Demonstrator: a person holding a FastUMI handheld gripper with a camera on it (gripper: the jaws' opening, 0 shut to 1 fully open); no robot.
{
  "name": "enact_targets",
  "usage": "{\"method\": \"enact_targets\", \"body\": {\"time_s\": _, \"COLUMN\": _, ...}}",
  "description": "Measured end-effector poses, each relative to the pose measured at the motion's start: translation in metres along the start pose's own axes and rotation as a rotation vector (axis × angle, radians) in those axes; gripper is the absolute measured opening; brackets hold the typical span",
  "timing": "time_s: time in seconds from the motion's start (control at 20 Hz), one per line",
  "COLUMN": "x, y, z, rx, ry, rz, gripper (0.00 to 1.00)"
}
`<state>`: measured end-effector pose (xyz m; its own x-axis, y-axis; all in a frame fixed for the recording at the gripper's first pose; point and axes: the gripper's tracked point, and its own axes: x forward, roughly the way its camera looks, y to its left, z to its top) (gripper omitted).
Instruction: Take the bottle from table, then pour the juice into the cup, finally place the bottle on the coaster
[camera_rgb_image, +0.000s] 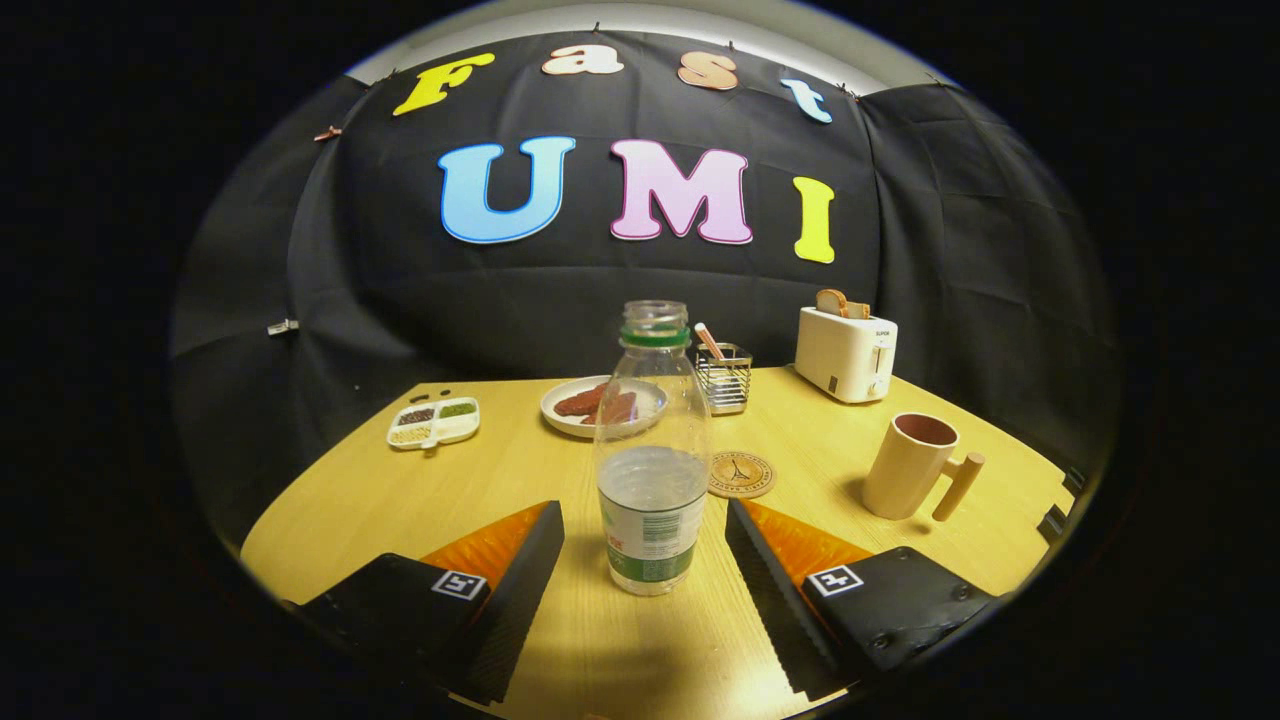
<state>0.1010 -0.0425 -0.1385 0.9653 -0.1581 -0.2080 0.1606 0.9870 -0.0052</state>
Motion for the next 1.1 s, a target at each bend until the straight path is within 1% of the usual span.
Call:
{"method": "enact_targets", "body": {"time_s": 0.25, "x": 0.018, "y": -0.002, "z": -0.001, "rx": -0.017, "ry": 0.001, "rz": -0.013, "gripper": 1.0}}
{"method": "enact_targets", "body": {"time_s": 0.7, "x": 0.042, "y": -0.005, "z": 0.007, "rx": 0.023, "ry": -0.014, "rz": -0.052, "gripper": 1.0}}
{"method": "enact_targets", "body": {"time_s": 0.8, "x": 0.043, "y": -0.004, "z": 0.005, "rx": 0.014, "ry": -0.012, "rz": -0.053, "gripper": 0.93}}
{"method": "enact_targets", "body": {"time_s": 0.85, "x": 0.045, "y": -0.003, "z": 0.003, "rx": 0.008, "ry": -0.007, "rz": -0.052, "gripper": 0.85}}
{"method": "enact_targets", "body": {"time_s": 0.95, "x": 0.045, "y": -0.002, "z": 0.005, "rx": 0.002, "ry": -0.008, "rz": -0.055, "gripper": 0.8}}
{"method": "enact_targets", "body": {"time_s": 1.0, "x": 0.047, "y": -0.001, "z": 0.005, "rx": 0.001, "ry": -0.001, "rz": -0.049, "gripper": 0.79}}
{"method": "enact_targets", "body": {"time_s": 1.1, "x": 0.046, "y": 0.007, "z": 0.003, "rx": 0.005, "ry": 0.013, "rz": -0.012, "gripper": 0.77}}
